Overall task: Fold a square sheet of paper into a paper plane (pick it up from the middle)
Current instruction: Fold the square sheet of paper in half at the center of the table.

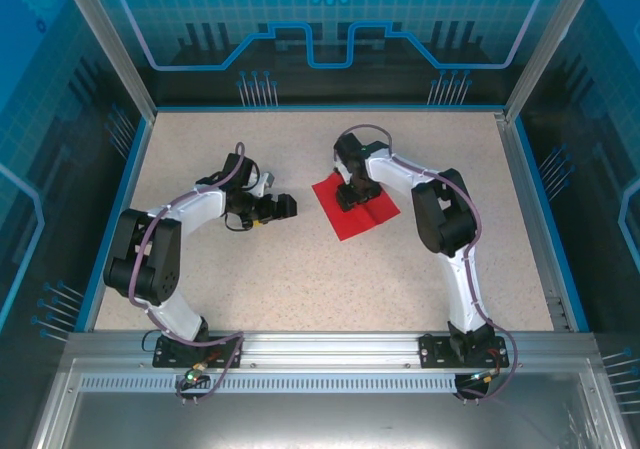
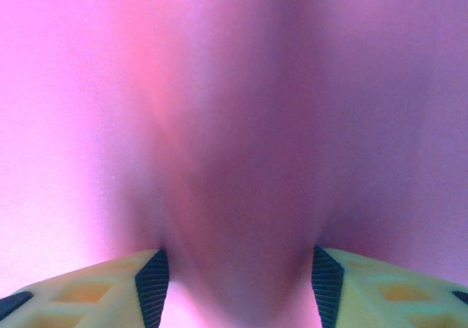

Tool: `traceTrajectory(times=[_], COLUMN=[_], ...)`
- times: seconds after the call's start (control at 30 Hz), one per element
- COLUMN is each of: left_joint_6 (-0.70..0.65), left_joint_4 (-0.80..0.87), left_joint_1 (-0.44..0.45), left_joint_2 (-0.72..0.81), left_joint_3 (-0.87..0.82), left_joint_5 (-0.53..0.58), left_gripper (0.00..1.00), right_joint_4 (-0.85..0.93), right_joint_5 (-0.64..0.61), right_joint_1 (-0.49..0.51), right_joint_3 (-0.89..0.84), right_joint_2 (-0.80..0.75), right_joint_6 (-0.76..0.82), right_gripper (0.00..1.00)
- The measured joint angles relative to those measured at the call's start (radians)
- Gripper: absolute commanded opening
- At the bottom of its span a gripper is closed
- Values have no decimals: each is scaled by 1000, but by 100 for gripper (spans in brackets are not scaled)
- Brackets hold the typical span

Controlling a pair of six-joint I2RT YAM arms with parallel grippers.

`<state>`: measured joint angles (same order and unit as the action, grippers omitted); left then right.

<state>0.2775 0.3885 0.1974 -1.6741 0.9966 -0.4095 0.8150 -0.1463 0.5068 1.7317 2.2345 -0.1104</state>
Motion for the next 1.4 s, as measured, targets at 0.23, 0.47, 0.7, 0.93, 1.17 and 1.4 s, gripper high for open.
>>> traceTrajectory(times=[0.23,0.47,0.7,0.93,1.17,1.4], left_joint_6=[0,0,0,0,16,47], left_joint_4=[5,8,19,71,137,174], left_joint_1=[0,0,0,0,-11,-22], left_joint_2=[-10,-10,-10,17,179,308], left_joint_3=[5,10,11,24,80,151], left_joint_5=[0,0,0,5,24,18], left_gripper=[99,99,99,99,99,99], right_joint_4=[0,0,0,-15,-151,-420], right_joint_5=[-29,-44,-38,68,338,594], right_joint_1=[23,30,30,30,30,29], right_joint_3=[4,5,5,4,-63,-257], right_joint_2=[-2,-5,-45,-146,-301,-427], right_joint_6=[-18,-32,-50,-82,-188,-365], right_gripper=[39,29,23,21,22,23])
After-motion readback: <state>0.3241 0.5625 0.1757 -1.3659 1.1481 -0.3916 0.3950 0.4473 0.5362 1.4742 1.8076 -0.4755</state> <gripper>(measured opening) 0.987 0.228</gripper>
